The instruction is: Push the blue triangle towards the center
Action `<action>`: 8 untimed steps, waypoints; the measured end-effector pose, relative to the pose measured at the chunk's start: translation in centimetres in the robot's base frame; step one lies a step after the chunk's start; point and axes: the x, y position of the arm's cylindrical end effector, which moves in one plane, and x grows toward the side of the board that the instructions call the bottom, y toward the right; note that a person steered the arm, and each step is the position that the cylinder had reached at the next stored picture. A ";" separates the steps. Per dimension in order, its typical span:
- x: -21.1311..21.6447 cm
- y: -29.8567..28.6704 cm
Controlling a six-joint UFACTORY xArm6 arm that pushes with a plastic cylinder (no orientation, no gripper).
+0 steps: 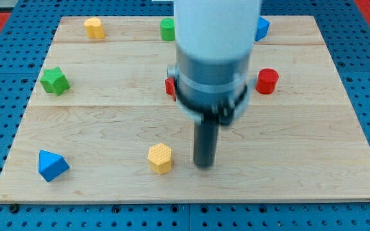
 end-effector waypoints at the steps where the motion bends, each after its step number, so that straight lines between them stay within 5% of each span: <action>1: 0.4 -6.1; 3: -8.0 -8.4; 5: 2.9 -13.0; 6: 0.0 -22.0; 8: -4.8 -28.0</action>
